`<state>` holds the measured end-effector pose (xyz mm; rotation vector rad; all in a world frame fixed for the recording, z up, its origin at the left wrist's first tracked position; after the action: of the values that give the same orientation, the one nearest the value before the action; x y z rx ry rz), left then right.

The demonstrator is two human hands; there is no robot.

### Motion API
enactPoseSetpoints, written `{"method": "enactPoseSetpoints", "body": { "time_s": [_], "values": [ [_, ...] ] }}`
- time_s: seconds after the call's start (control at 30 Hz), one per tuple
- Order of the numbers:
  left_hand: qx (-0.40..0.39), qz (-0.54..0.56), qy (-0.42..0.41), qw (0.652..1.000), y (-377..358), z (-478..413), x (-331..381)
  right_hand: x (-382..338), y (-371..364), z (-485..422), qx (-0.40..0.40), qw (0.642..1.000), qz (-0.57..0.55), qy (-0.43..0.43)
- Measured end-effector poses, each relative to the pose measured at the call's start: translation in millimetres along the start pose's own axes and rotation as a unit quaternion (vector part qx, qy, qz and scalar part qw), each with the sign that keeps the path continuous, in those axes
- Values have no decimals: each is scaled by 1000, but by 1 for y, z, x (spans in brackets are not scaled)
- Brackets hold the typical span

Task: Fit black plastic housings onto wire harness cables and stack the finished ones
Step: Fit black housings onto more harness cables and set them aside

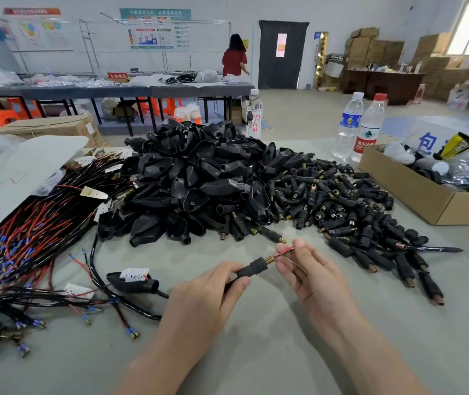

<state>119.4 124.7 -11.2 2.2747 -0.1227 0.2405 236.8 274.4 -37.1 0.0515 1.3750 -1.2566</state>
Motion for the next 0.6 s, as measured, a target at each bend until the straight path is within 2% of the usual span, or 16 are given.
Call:
{"method": "enactPoseSetpoints", "body": {
  "time_s": [0.07, 0.23, 0.4, 0.6],
  "values": [
    [20, 18, 4, 1000, 0, 0, -1, 6, -6, 3, -28, 999, -24, -37],
    [34, 37, -8, 999, 1, -1, 3, 24, -23, 11, -133, 985, 7, -113],
    [47, 38, 14, 998, 5, 0, -3, 16, -21, 9, -111, 990, 39, -84],
    [67, 76, 26, 995, 1, 0, -5, 15, -22, 10, -98, 990, 31, -98]
  ]
}}
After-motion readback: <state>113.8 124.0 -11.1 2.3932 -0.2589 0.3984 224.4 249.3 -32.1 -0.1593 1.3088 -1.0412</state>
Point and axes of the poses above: each hand's wrist, its own z-axis away from the middle knuckle, its own y-axis out of the back of the hand, x = y × z, the point moved 4 cm from there along -z, towards the middle knuckle, and after that the axes turned 13 degrees about -y, right-handed, at the moved point
